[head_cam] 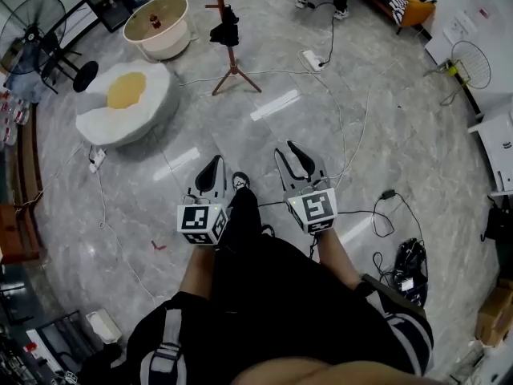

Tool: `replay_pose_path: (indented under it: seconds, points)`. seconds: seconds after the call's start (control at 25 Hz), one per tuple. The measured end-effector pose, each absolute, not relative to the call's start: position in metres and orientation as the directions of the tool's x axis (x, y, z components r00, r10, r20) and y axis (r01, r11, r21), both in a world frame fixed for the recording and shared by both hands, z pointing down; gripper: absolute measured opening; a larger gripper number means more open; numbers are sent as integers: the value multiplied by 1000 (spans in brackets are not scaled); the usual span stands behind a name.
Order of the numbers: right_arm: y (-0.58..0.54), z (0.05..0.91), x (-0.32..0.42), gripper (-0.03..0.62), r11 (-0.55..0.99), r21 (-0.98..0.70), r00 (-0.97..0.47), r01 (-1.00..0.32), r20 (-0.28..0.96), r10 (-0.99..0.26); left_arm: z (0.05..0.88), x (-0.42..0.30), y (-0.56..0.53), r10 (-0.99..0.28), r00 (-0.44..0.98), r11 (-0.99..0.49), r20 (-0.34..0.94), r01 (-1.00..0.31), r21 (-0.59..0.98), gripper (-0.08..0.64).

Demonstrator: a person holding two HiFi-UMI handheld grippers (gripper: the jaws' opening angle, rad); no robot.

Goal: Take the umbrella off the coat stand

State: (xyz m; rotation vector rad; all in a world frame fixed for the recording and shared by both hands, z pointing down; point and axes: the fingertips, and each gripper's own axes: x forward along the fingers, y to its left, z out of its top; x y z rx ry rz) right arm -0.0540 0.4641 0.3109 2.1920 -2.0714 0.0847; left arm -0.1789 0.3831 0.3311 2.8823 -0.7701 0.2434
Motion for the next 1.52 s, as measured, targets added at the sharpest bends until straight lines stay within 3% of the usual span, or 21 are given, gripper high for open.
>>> replay_pose_path:
  seconds: [0.36, 0.96, 1.52]
  points:
    - [400, 319, -1, 171, -79, 29, 83, -996, 156, -984, 336, -127, 308, -459, 861, -867, 219, -488, 102, -3]
    - [225, 329, 67, 183, -52, 7, 52, -999, 229, -972, 335, -48, 124, -467, 857, -855, 220, -501, 135, -3]
    - [83, 359, 141, 196, 142, 21, -131, -990, 270, -954, 367, 10, 11, -609, 753, -741, 251, -652, 160, -3]
